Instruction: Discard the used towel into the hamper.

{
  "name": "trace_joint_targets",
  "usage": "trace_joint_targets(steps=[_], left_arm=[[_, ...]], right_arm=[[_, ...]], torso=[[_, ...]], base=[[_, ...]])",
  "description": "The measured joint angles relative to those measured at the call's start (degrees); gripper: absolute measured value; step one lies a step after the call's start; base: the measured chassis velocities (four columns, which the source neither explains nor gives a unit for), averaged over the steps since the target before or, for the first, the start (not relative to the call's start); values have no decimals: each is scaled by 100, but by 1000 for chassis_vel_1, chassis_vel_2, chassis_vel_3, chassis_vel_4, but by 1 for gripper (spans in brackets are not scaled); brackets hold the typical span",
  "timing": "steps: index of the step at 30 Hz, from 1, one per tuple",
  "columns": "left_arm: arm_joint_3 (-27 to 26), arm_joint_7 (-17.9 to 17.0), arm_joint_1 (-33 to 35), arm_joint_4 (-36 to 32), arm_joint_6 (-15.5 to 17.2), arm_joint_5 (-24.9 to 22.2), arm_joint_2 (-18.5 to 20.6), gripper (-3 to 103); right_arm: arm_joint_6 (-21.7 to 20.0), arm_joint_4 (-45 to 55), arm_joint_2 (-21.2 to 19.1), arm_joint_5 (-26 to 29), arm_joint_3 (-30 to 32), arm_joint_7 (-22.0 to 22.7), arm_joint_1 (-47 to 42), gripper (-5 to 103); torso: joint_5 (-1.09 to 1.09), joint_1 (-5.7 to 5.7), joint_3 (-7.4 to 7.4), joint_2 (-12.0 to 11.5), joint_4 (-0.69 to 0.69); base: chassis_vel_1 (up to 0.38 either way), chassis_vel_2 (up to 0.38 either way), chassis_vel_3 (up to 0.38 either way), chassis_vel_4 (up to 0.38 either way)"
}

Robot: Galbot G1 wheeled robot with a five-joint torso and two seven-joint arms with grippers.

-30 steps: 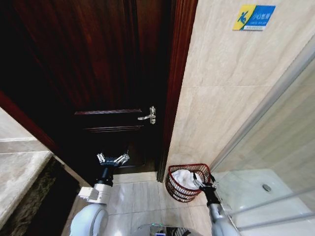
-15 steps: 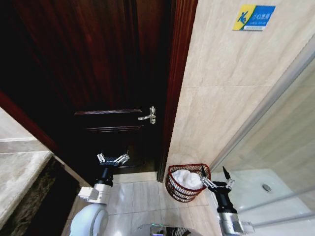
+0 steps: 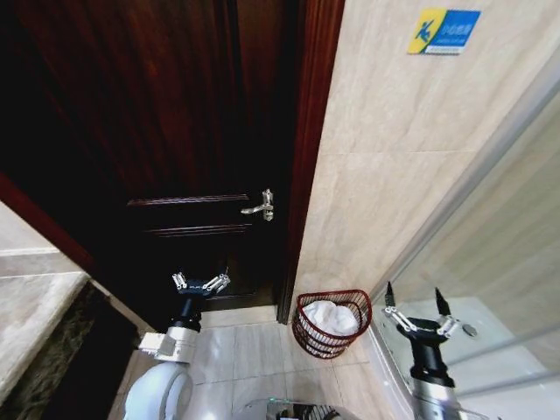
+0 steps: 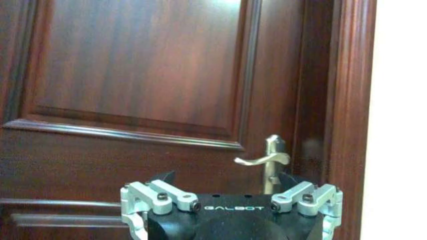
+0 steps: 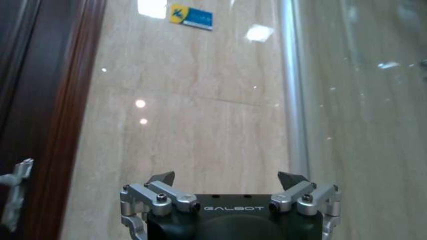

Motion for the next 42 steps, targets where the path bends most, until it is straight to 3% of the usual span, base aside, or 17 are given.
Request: trace_joint_targets(steps=[16,26,42], left_arm=[[0,0,0,0,0,0,0,100],[0,0,-1,0,0,0,0,100],[0,0,-1,0,0,0,0,100]], right_arm=[[223,264,-8,9,-164,-135,-106,100],[427,227,-11,-280,-304,-141,-119,100],[492,151,-12,-244,-242,-213,-73,100]], torso=[[-1,0,0,0,-1],[0,0,0,0,-1],[0,2,0,-1,1]], base=[[-88,-89,-92,-95],[-122,-123,-117,-123],[38,-55,-56,43]])
